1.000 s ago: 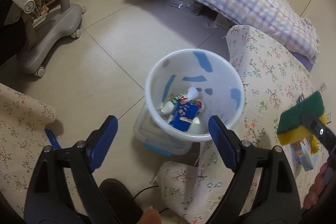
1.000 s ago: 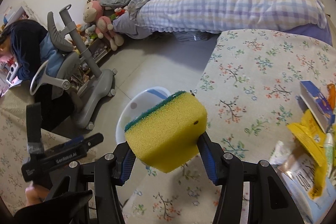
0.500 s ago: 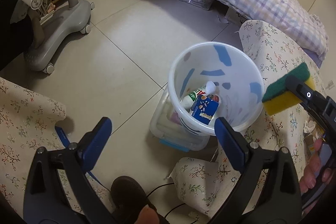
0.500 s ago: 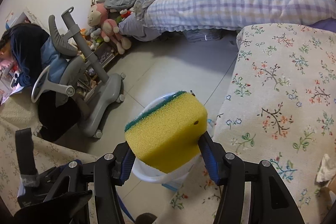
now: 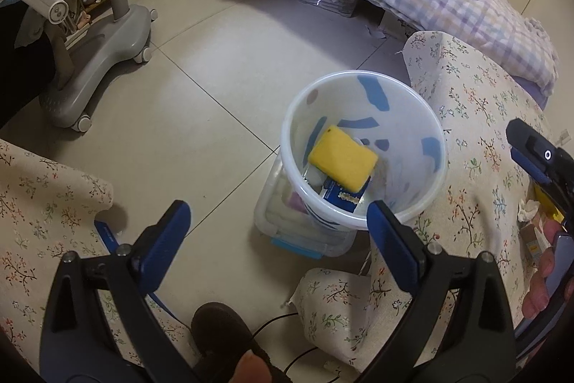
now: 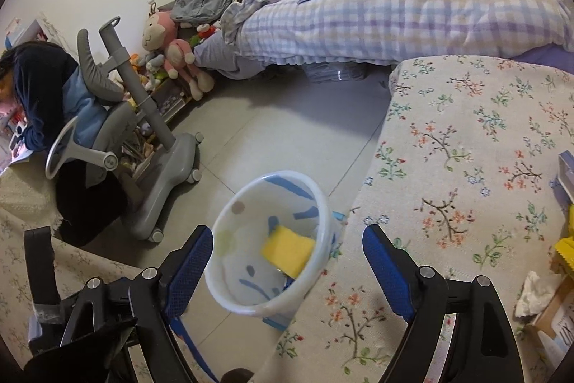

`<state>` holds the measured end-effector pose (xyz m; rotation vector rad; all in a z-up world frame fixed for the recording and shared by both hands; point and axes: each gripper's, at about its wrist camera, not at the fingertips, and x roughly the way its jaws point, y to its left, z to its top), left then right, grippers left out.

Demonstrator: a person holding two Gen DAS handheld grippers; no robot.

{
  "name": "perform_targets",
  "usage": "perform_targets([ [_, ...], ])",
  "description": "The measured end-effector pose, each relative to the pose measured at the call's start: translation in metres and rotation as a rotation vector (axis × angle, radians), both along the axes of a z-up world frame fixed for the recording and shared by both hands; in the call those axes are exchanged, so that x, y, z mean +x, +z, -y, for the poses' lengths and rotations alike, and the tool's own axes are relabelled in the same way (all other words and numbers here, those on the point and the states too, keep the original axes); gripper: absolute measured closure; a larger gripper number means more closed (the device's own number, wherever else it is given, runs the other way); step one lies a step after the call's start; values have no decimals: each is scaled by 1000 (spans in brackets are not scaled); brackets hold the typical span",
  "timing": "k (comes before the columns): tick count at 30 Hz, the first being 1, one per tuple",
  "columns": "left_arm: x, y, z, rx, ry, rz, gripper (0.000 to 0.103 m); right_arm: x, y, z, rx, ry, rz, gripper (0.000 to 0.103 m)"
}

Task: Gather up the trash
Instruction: 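Drop the yellow sponge into the bin by opening the right gripper, then move both tools back over the remaining trash on the table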

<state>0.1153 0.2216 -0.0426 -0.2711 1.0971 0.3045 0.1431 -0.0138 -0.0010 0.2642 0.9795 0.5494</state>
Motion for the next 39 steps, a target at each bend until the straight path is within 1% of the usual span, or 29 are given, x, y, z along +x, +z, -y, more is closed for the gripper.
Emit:
perform_targets([
  [2, -1, 2, 2, -5, -6, 10, 3, -2, 1, 5, -21, -6, 2, 16],
  [3, -1, 2, 2, -9, -7, 12, 1, -4, 2, 9, -36, -10, 4, 16],
  [7, -2, 5, 7, -24, -21, 26, 1, -9, 6, 22, -72, -21, 12, 16],
  [11, -3, 9, 13, -19, -36, 35, 1, -13, 9, 37, -95, -41, 13, 15],
  [14, -3, 10, 18, -28, -52, 40, 1, -17, 12, 47, -123, -67, 34, 8],
  [15, -3, 11, 19, -25, -53, 41, 1, -19, 13, 50, -134, -77, 44, 0],
  [18, -3, 12, 25, -14, -65, 42, 1, -23, 17, 61, -177, -99, 77, 0],
  [22, -1, 12, 34, 1, -84, 51, 1, -27, 25, 81, -248, -125, 82, 0],
  [25, 2, 13, 41, 0, -94, 54, 1, -29, 31, 104, -278, -155, 71, 0],
  [30, 6, 16, 57, -6, -110, 63, 1, -34, 36, 149, -293, -218, 32, 0],
  [33, 10, 20, 72, -27, -124, 71, 1, -35, 40, 178, -300, -259, 11, 0],
  [35, 13, 23, 84, -43, -146, 80, 1, -36, 41, 197, -300, -285, -6, 0],
  [39, 18, 28, 115, -48, -201, 93, 1, -39, 42, 228, -303, -325, -33, 0],
])
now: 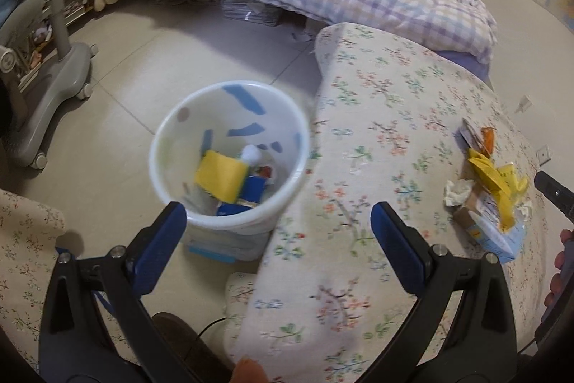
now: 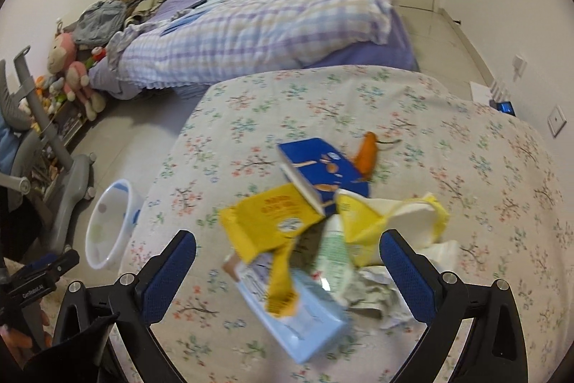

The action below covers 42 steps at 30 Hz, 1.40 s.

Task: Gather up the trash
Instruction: 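Move both tools back over the remaining trash on the table, then grasp the yellow wrapper with the left gripper while the right holds the white paper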

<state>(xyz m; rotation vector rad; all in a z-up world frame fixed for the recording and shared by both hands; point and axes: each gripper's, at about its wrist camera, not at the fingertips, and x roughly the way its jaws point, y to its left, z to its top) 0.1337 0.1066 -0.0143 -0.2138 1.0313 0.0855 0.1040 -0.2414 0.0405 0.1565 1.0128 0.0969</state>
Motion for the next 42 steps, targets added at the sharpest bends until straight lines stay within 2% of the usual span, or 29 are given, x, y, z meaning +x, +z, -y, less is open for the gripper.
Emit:
perform_targets([
  [6, 8, 3, 38, -3, -76, 0, 1, -5, -6, 39, 15, -60, -48, 0],
  [14, 16, 2, 68, -30, -116, 0, 1, -9, -26, 76, -1, -117, -120, 0],
  [26, 24, 1, 103, -63, -187, -19, 1, -6, -51, 92, 30, -134, -204, 1],
  [42, 29, 3, 148, 68, -301, 1, 1, 4, -70, 90, 18, -137, -256, 24],
])
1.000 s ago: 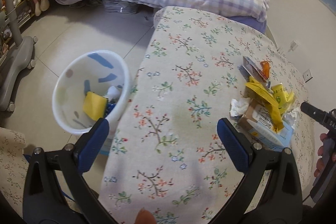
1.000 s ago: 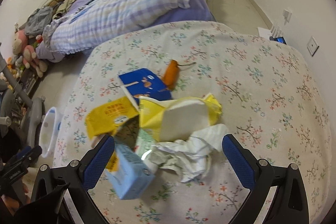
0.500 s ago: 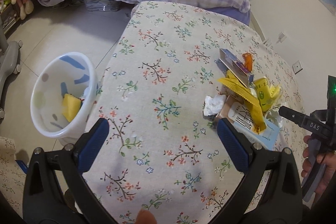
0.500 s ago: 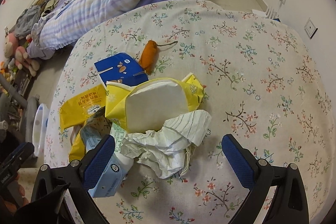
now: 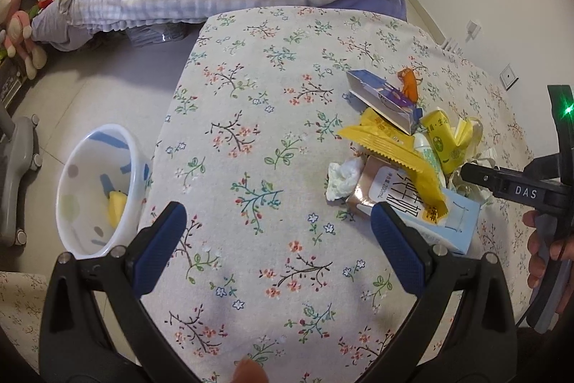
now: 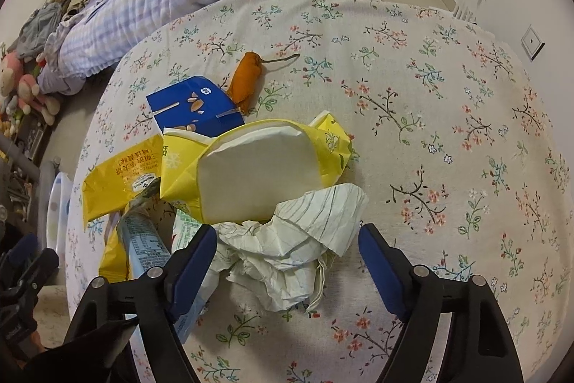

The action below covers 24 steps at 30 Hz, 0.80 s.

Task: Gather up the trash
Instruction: 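Grasp the yellow wrapper with the left gripper while the right holds the white paper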

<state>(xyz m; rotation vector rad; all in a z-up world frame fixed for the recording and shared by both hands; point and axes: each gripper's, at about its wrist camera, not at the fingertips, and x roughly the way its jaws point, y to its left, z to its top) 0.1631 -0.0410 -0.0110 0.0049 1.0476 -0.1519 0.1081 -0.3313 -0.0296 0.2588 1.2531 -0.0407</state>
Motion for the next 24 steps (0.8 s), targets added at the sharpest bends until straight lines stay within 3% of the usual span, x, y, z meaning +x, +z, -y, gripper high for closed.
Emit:
perform_targets([
  [2, 2, 0, 3, -5, -1, -8, 1, 1, -2, -1, 8, 3, -6, 31],
  [5, 5, -1, 9, -22, -3, -18, 1, 1, -8, -2, 24, 22, -28, 50],
  [7, 6, -1, 14, -42, -9, -19, 1, 0, -8, -3, 9, 32, -28, 68],
  [8, 7, -1, 16, -56, -15, -20, 1, 0, -7, -2, 4, 34, -24, 71],
  [16, 18, -1, 28, -224, -30, -16, 14, -13, 18, 12, 53, 27, 45, 75],
  [22, 32, -11, 36, -326, -1, -32, 37, -27, 36, 29, 57, 10, 94, 75],
  [24, 35, -14, 38, -355, 4, -40, 50, -30, 38, 37, 57, 3, 98, 75],
])
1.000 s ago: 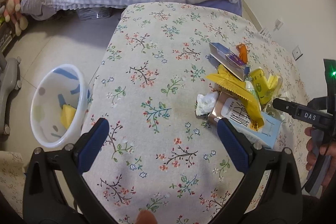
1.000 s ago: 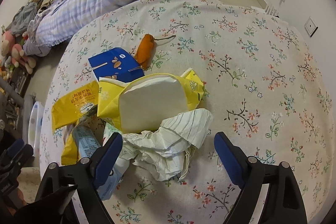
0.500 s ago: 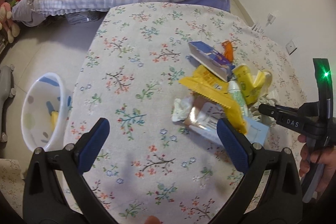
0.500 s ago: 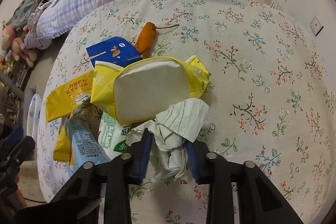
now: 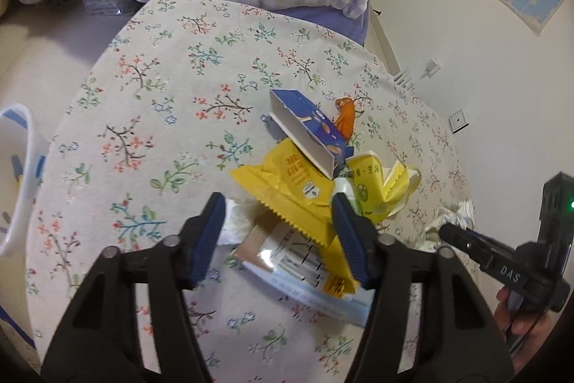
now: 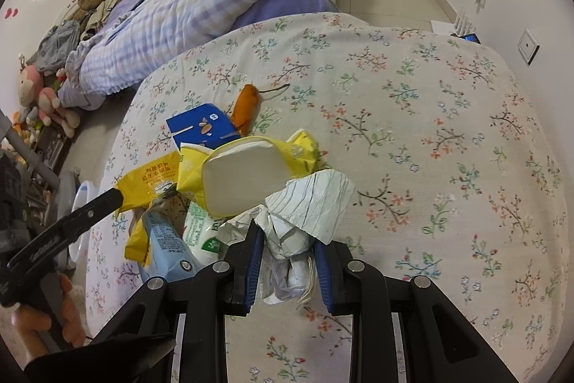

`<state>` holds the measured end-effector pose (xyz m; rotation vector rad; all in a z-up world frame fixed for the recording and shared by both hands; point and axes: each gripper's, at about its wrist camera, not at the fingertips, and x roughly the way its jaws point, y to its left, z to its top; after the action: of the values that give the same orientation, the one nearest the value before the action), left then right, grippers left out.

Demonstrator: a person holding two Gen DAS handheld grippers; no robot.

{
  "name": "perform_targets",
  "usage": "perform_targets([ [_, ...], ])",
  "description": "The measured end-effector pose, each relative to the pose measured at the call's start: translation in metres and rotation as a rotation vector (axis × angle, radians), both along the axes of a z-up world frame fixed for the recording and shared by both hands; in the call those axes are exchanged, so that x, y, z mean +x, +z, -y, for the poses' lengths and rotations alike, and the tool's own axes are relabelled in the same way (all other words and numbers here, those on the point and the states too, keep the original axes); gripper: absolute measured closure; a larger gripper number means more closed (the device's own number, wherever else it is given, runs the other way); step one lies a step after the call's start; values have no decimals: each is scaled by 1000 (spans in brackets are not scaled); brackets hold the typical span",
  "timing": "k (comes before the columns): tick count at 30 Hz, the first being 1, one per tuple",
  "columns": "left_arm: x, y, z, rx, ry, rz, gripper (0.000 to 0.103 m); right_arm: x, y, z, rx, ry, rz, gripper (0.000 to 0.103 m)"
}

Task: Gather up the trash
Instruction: 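Grasp the yellow wrapper with the left gripper while the right holds the white paper, then carry the yellow wrapper into the white bin and open the left gripper while the right holds paper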

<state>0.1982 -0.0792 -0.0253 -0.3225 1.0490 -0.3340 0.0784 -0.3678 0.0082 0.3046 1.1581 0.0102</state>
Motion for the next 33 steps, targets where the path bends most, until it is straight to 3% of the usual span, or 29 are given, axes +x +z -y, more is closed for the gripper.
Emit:
perform_targets([
  [7, 7, -8, 13, -40, 15, -20, 70, -14, 3, 27, 0, -40, 4, 75],
  [12, 6, -4, 15, -28, 32, 4, 86, -21, 8, 41, 6, -62, 17, 75],
  [21, 1, 12, 5, -15, 61, 65, 88, -24, 19, 46, 25, -74, 54, 75],
  [33, -11, 34, -24, 39, 91, 141, 88, -13, 27, 14, 41, -33, 84, 75],
])
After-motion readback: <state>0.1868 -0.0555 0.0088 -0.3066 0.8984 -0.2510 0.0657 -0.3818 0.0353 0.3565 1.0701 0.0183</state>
